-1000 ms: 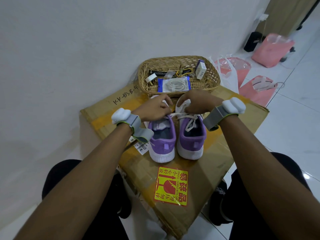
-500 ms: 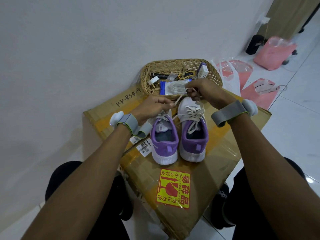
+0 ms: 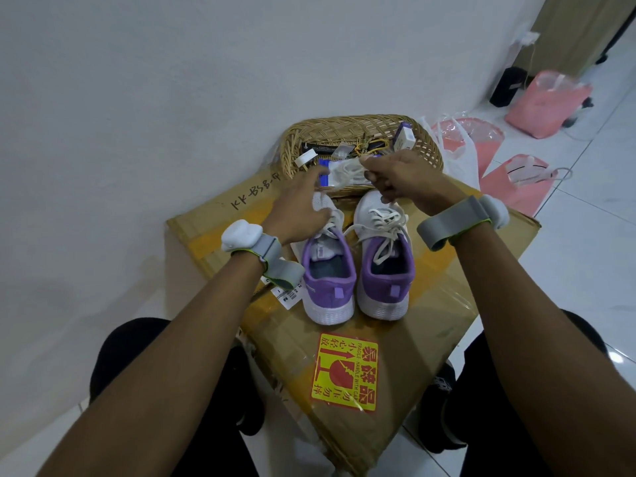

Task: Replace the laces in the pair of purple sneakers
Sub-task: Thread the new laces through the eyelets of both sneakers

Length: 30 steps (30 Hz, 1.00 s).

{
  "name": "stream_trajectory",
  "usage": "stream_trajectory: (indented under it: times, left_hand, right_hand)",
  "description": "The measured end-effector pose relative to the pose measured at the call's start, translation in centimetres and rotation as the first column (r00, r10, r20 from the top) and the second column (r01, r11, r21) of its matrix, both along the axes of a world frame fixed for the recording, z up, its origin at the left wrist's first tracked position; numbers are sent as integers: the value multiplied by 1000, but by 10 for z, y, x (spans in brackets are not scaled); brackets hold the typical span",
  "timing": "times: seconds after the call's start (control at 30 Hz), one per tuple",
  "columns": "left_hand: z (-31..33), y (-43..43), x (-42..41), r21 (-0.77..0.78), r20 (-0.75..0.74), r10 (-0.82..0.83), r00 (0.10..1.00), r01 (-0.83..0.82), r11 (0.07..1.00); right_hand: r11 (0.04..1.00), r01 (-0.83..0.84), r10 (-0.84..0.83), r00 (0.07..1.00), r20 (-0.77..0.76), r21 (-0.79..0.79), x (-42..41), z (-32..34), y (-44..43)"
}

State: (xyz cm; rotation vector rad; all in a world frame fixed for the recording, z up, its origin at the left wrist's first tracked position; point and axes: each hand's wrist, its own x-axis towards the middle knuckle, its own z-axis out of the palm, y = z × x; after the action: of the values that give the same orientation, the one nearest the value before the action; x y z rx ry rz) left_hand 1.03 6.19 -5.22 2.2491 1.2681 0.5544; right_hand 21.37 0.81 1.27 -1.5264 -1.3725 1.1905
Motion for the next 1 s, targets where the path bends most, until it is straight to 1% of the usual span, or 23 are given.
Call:
stream_trajectory:
  times: [0.07,0.13,0.17,0.23,0.27,0.33,0.37,0.4,0.47,0.53,0.57,0.6,0.63,0.7,0.73,0.77,0.8,0.83,0.87,0.9,0.93,1.0]
  left_hand:
    - [7,-7,8,68,65,-105,992,100,993]
    - [9,-7,12,183,90,-131,987,113,977]
    - [11,-6,11,226,109,-109,988,82,971]
    - [12,-2,4,258,124,28,992,-60,964]
    - [13,0,-2,253,89,119,989,-138,958]
    - [14,1,-11,192,-61,296,953,-280,940]
    - [15,0,-13,168,-125,344,931,-322,932]
    - [15,-1,-14,159,-159,356,921,-332,930]
    - [15,-3,-14,161,-154,325,933,-301,940]
    - [14,-1,-14,168,-136,278,951,-255,952]
    - [16,-1,-14,145,-126,256,959,-237,961]
    - [17,0,-17,96,-102,228,968,-219,971]
    - [21,0,-20,12,-74,205,976,-204,979]
    - [31,-3,-29,-209,2,185,983,-181,961]
    - [36,-6,-34,-336,37,178,983,-156,929]
    - [39,-9,-39,-443,36,157,987,-125,888]
    - [42,-12,-43,-521,11,113,994,-90,849]
    - [43,-16,-46,-578,-18,60,998,-60,814]
    - [41,-20,-47,-620,-31,25,999,-39,784]
    - [39,-23,-46,-644,-23,0,1000,-15,765]
    - [37,-26,-47,-655,7,-3,1000,7,756]
    - [35,-28,-49,-666,80,21,997,38,745]
  right_hand:
    - [999,-42,41,999,24,13,-5,0,-1]
    - [997,-63,63,998,25,32,-8,1,-2]
    - [997,-68,66,997,30,42,-8,2,-2]
    - [996,-71,69,997,38,56,-4,5,-3]
    - [996,-66,65,997,33,62,-2,6,-3]
    - [996,-48,47,999,21,72,0,7,-1]
    - [996,-42,41,999,16,73,0,6,-1]
    - [996,-37,36,999,12,75,-1,5,0]
    - [993,-15,13,1000,23,115,-4,1,3]
    - [971,29,-61,990,129,239,-3,-6,8]
    - [944,57,-117,979,167,325,-4,-8,10]
    - [913,96,-166,975,148,395,-5,-10,12]
    - [894,147,-198,977,78,424,-7,-9,13]
    - [900,209,-169,976,-136,383,-13,-2,12]
    - [914,208,-124,961,-248,347,-17,-1,11]
    - [929,194,-90,944,-318,314,-20,0,9]
    - [942,162,-62,945,-322,293,-24,1,7]
    - [953,112,-39,966,-256,281,-28,-1,5]
    - [962,46,-6,989,-146,270,-31,-4,4]
    - [966,-38,49,998,-37,255,-33,-7,4]
    - [964,-124,119,992,38,236,-37,-10,3]
    - [944,-262,245,964,102,202,-40,-15,0]
